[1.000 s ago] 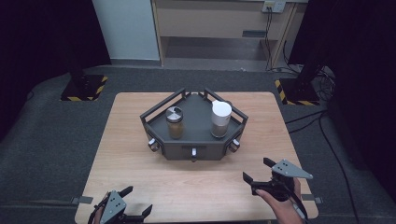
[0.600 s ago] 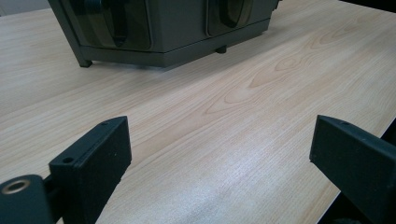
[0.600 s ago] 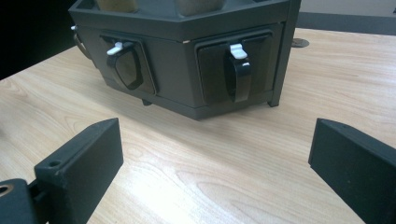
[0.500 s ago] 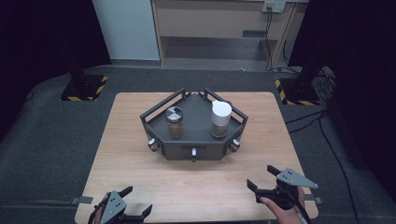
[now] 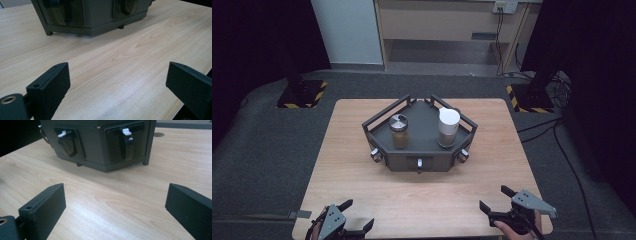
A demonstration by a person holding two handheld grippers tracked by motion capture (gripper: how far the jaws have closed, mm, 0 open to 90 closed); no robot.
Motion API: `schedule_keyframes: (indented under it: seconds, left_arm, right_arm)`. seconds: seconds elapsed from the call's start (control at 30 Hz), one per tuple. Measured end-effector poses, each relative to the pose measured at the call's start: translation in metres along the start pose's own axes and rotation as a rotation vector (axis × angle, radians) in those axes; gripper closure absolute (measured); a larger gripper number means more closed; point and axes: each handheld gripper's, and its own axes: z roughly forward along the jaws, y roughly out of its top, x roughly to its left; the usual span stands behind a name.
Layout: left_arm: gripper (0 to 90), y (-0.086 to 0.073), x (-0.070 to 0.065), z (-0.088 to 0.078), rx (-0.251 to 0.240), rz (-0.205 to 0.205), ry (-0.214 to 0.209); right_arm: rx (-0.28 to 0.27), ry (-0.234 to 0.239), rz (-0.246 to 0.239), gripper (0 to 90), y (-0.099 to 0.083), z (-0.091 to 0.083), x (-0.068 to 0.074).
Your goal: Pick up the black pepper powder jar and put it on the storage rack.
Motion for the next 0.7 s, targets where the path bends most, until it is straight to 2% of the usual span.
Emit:
schedule_keyframes:
  seconds: [0.7]
  left_arm:
    - [4.2,-0.001,0.000,-0.002,-0.007,-0.008,0.006]
  right_arm:
    - [-0.013,-0.027,0.013,3.6,-0.026,-0.017,-0.001]
